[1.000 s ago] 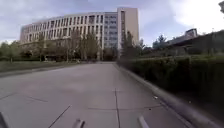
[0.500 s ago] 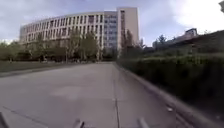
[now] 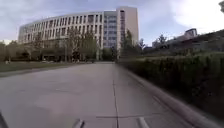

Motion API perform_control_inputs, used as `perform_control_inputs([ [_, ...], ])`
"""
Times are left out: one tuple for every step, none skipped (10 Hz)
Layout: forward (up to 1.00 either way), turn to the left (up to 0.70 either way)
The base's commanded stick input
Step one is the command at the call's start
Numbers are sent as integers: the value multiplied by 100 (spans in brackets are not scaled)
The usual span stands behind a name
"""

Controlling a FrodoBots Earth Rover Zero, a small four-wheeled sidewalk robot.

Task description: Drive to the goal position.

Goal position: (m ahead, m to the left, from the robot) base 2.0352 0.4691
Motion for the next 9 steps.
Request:
perform_control_inputs([
  [100,0],
  [100,0],
  [100,0],
  [100,0],
  [100,0],
  [100,0],
  [100,0],
  [100,0],
  [100,0],
])
